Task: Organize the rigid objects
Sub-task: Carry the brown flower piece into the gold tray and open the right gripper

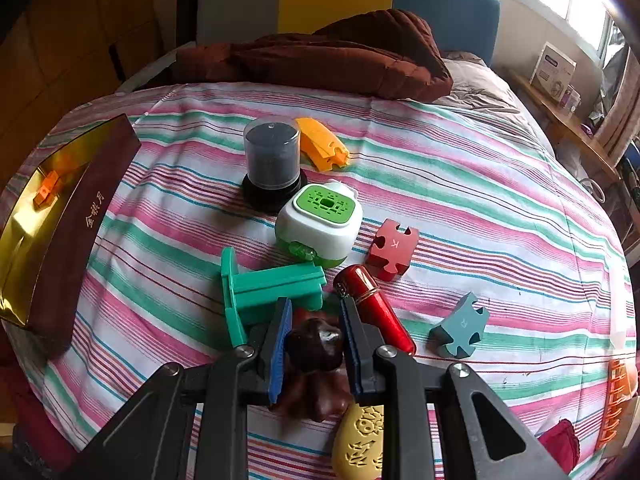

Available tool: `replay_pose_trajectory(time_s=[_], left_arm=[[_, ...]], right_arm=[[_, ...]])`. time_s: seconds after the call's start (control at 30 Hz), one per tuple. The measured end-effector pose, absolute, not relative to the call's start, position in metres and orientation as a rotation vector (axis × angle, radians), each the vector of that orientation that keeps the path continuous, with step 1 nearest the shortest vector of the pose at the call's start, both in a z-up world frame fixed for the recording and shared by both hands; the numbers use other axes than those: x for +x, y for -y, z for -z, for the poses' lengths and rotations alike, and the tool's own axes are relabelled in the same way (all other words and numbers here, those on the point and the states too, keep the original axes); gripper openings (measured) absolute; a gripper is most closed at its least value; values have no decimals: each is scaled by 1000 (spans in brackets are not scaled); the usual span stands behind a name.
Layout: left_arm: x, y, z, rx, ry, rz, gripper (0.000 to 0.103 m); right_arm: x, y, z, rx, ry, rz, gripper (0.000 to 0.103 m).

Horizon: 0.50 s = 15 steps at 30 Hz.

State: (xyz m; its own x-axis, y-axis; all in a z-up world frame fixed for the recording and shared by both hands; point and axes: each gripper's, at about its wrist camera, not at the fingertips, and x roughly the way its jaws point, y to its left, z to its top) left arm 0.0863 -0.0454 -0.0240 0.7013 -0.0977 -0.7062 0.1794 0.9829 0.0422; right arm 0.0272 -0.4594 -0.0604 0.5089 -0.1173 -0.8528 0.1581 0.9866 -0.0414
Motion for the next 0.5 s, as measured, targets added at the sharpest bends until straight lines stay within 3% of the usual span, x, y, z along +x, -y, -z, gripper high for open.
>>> replay_pose_trajectory(time_s=[0.5], left_arm=[[33,50,32,114,-758,191,58]], right_arm=[[11,456,8,137,-881,217,23]])
